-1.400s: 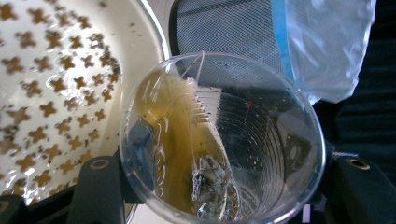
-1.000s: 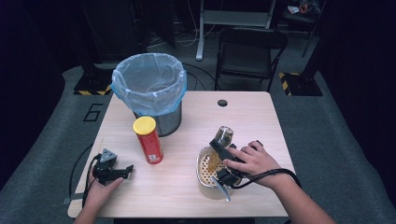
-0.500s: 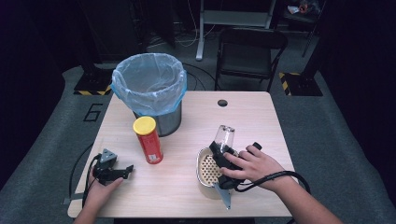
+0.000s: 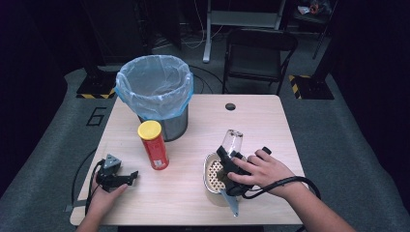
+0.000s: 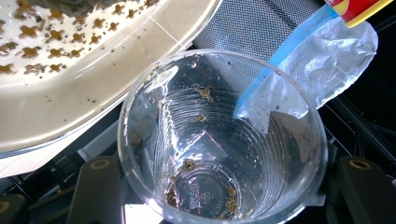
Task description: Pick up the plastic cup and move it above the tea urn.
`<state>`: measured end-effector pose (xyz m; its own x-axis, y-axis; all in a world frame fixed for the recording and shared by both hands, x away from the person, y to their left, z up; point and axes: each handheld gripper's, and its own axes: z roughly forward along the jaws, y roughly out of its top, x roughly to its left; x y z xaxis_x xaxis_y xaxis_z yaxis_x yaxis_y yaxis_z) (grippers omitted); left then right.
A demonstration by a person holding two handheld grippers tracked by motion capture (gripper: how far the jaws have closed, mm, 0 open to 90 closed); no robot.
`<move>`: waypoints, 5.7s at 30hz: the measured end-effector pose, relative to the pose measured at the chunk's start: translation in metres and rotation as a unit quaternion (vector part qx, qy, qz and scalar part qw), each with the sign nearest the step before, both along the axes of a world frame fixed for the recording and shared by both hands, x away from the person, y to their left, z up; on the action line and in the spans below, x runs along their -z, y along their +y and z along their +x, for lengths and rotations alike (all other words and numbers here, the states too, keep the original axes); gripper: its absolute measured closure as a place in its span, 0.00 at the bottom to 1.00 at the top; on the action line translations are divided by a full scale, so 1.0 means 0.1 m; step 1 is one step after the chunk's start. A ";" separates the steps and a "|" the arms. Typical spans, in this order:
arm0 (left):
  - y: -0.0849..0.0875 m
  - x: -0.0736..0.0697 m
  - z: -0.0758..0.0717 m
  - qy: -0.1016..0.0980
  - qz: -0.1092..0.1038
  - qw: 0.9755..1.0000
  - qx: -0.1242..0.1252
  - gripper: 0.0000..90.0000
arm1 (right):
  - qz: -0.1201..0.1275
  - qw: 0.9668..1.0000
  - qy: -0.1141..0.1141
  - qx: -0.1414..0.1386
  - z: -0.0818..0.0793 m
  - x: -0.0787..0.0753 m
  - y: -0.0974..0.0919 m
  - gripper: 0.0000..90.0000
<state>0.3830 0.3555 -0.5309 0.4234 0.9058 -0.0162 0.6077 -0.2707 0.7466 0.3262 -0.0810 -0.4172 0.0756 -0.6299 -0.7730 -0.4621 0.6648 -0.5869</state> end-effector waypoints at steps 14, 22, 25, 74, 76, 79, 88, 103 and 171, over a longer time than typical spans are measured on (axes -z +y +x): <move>0.00 0.00 0.00 0.000 0.000 1.000 0.000 0.15 | 0.013 1.000 0.005 -0.003 -0.01 -0.04 0.03 0.41; 0.00 0.00 0.00 -0.001 -0.001 1.000 0.000 0.15 | 0.015 1.000 0.007 -0.001 -0.01 -0.05 0.03 0.41; 0.00 0.00 0.00 0.002 0.000 1.000 0.001 0.15 | 0.018 1.000 0.009 0.000 -0.01 -0.05 0.03 0.41; 0.01 -0.01 0.00 0.003 0.002 1.000 0.003 0.15 | 0.310 0.951 0.011 0.000 -0.03 -0.17 -0.03 0.40; 0.00 0.00 0.00 0.002 0.002 1.000 0.002 0.15 | 0.360 0.932 0.044 0.010 -0.05 -0.20 -0.03 0.40; 0.01 -0.01 0.00 0.003 0.002 1.000 0.003 0.15 | 0.450 0.880 0.149 0.033 -0.03 -0.30 -0.07 0.40; 0.01 -0.01 0.00 0.005 0.001 1.000 0.003 0.15 | 0.624 0.663 0.404 0.087 0.24 -0.61 -0.35 0.41; 0.00 0.00 0.00 0.000 0.000 1.000 0.001 0.15 | 0.679 0.450 0.572 0.098 0.46 -0.95 -0.58 0.40; -0.01 -0.02 -0.02 0.011 0.004 1.000 0.004 0.15 | 0.680 0.488 0.519 0.175 2.19 -1.64 1.24 0.15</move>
<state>0.3809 0.3542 -0.5293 0.4308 0.9023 -0.0186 0.6210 -0.2814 0.7316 0.5447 0.0432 -0.2532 -0.7292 0.6843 -0.0027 0.2396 0.2589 0.9357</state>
